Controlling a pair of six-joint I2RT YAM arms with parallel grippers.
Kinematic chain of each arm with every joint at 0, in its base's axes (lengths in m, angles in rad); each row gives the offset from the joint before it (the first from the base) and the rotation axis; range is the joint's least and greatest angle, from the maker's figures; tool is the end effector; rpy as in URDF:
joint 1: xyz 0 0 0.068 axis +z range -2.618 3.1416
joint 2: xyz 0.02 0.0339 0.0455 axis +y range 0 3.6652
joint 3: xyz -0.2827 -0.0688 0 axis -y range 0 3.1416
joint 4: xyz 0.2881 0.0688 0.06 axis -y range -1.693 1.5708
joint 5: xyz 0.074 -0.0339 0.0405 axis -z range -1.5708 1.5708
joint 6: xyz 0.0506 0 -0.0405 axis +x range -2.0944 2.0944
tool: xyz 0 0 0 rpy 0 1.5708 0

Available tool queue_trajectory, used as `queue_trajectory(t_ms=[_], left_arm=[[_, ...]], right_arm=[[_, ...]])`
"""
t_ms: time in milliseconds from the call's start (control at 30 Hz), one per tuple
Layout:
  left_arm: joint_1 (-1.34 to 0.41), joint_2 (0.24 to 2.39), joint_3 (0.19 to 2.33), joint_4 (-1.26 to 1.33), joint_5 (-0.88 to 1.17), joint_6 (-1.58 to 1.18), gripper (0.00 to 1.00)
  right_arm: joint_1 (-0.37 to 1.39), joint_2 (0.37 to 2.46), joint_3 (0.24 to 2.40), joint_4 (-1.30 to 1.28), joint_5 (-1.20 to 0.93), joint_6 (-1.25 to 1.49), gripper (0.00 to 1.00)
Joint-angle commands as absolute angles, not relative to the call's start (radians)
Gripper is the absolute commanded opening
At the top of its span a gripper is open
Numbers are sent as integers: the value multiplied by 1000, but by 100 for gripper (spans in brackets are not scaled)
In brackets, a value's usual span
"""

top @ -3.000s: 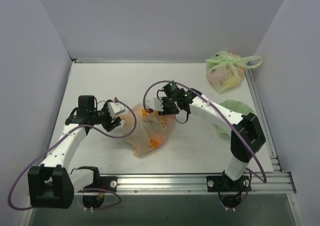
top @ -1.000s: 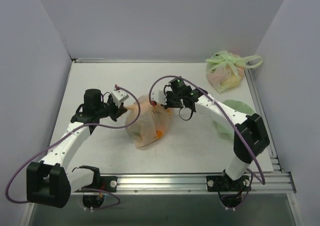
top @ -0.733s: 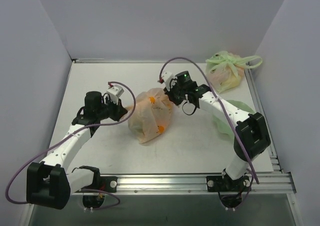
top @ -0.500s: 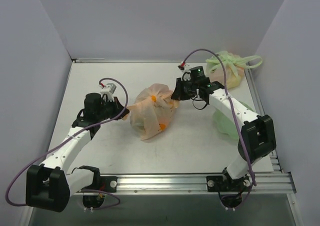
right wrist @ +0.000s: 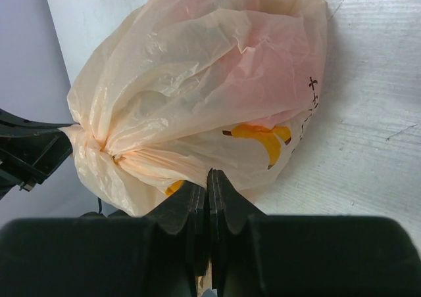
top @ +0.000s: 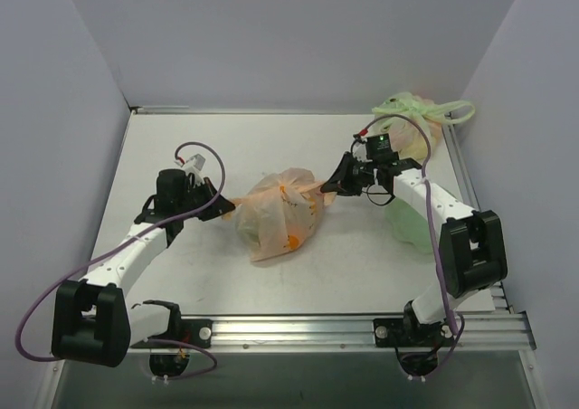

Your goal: Place the fake fruits into the plastic bag and tie a complex knot

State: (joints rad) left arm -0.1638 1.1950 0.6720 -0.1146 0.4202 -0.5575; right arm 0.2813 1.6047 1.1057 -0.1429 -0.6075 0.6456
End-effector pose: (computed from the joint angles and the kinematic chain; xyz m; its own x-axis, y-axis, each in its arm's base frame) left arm 0.2851 -0.0680 0.2130 -0.7482 -0.3659 -0.5534 0.0901 0.7704 -0.6312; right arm 0.3799 0.1398 0.2417 -0.8608 0.2655 -0.4341 -0.1868 0.6287 0.7549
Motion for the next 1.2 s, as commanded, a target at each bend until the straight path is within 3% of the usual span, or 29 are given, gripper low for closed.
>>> queue_trajectory(t_ms=[0, 100, 300, 500, 567, 867, 900, 933, 967, 1067, 1100, 1133, 1167], left_arm=[[-38, 1190, 690, -249, 112, -514, 0], [-38, 1209, 735, -163, 236, -465, 0], [-66, 1396, 1055, -16, 426, -404, 0], [-152, 1578, 1221, 190, 420, -379, 0], [-179, 1679, 1261, 248, 436, -361, 7], [-204, 2080, 1529, 290, 391, -285, 18], [-203, 2106, 1545, 288, 417, -279, 29], [-202, 2111, 1551, 279, 413, -272, 34], [-202, 2112, 1561, 275, 411, -249, 37], [-196, 2102, 1597, 201, 414, -194, 56], [-193, 2083, 1614, 180, 423, -186, 68], [-183, 2071, 1615, 164, 434, -181, 81], [-176, 2054, 1617, 137, 445, -175, 87]], right_arm=[[86, 1546, 1124, -163, -242, 623, 0], [68, 1557, 1193, -167, -279, 569, 0], [66, 1552, 1382, -120, -394, 339, 0], [64, 1685, 1552, -107, -443, 175, 0], [66, 1739, 1574, -85, -436, 117, 0], [89, 2048, 1677, -66, -506, 55, 1], [94, 2055, 1674, -66, -505, 42, 1], [95, 2056, 1660, -64, -508, 32, 1], [98, 2056, 1655, -66, -515, 37, 3], [101, 2033, 1641, -84, -535, 34, 40], [100, 2008, 1638, -84, -535, 34, 59], [98, 1991, 1637, -86, -538, 32, 65], [97, 1976, 1641, -93, -540, 28, 71]])
